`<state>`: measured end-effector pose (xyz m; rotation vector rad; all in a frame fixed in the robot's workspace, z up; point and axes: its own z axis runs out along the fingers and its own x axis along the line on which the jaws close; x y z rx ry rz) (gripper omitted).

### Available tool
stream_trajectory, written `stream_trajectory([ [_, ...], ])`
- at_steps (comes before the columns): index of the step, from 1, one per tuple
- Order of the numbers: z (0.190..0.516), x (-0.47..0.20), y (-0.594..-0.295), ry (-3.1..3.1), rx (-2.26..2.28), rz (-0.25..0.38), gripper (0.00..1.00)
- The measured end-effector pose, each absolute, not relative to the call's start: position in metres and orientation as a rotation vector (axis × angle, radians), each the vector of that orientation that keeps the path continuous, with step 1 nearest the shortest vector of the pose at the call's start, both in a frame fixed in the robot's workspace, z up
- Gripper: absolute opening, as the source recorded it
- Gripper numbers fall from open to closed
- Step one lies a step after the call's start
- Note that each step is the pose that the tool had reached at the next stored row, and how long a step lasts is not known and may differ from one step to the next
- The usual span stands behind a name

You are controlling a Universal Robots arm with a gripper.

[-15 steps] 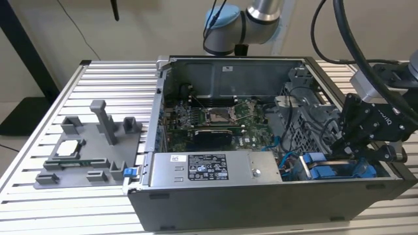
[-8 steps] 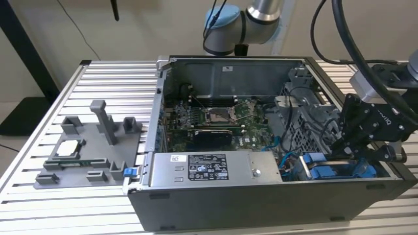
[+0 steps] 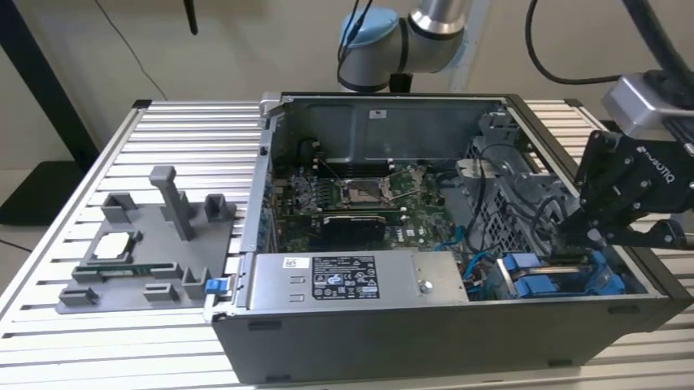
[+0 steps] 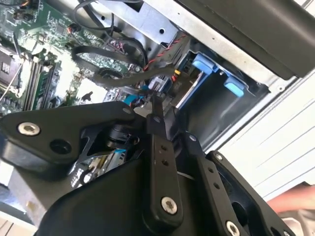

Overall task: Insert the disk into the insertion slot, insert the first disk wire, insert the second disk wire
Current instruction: 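Insert the second disk wire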

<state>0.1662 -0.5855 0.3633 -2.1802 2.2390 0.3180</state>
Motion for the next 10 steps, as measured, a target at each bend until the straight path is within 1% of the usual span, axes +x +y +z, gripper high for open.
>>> stream_trajectory([
  [4, 0.378, 0.166, -0.585, 2.239, -2.180, 0.318, 1.00],
  [10, 0.378, 0.166, -0.585, 2.239, -2.180, 0.318, 1.00],
])
